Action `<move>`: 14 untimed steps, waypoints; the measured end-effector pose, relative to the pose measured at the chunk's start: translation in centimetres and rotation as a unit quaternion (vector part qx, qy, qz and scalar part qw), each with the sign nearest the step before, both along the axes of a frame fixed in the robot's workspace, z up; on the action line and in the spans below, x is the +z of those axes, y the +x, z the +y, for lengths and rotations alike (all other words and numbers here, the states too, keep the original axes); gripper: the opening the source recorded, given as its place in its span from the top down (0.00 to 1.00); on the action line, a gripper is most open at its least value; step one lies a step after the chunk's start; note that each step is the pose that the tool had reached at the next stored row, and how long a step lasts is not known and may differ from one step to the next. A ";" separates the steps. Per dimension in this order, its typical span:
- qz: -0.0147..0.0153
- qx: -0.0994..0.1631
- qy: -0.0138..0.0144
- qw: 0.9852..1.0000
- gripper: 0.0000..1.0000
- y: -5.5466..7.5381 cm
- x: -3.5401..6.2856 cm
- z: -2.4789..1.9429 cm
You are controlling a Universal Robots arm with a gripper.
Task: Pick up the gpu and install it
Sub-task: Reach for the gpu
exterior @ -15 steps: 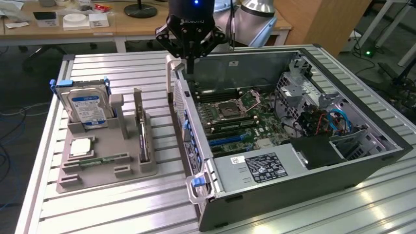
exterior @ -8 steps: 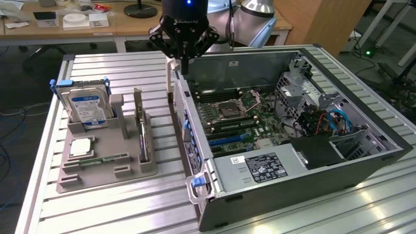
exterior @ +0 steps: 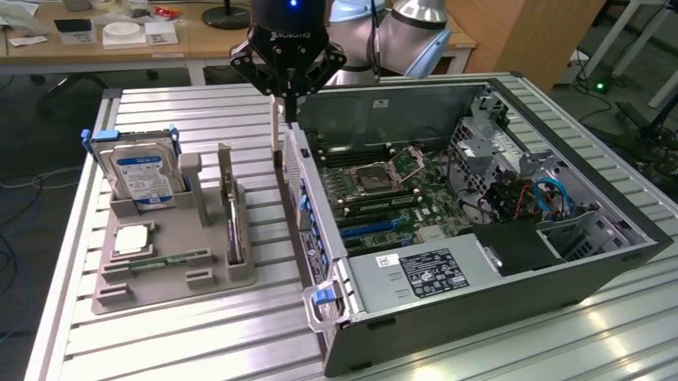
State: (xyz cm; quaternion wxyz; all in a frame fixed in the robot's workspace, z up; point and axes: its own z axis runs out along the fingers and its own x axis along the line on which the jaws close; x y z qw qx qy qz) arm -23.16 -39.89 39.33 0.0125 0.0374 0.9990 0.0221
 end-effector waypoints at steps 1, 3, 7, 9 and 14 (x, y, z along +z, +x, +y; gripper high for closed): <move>0.000 0.000 0.000 1.000 0.89 -0.1 0.00 0.00; 0.000 0.000 0.000 1.000 0.89 -0.5 -0.01 0.00; 0.000 0.000 0.000 1.000 0.89 -1.3 0.00 0.00; 0.000 0.000 0.000 1.000 0.89 -1.7 0.00 0.00; 0.001 0.000 0.000 1.000 0.89 -2.8 0.00 0.00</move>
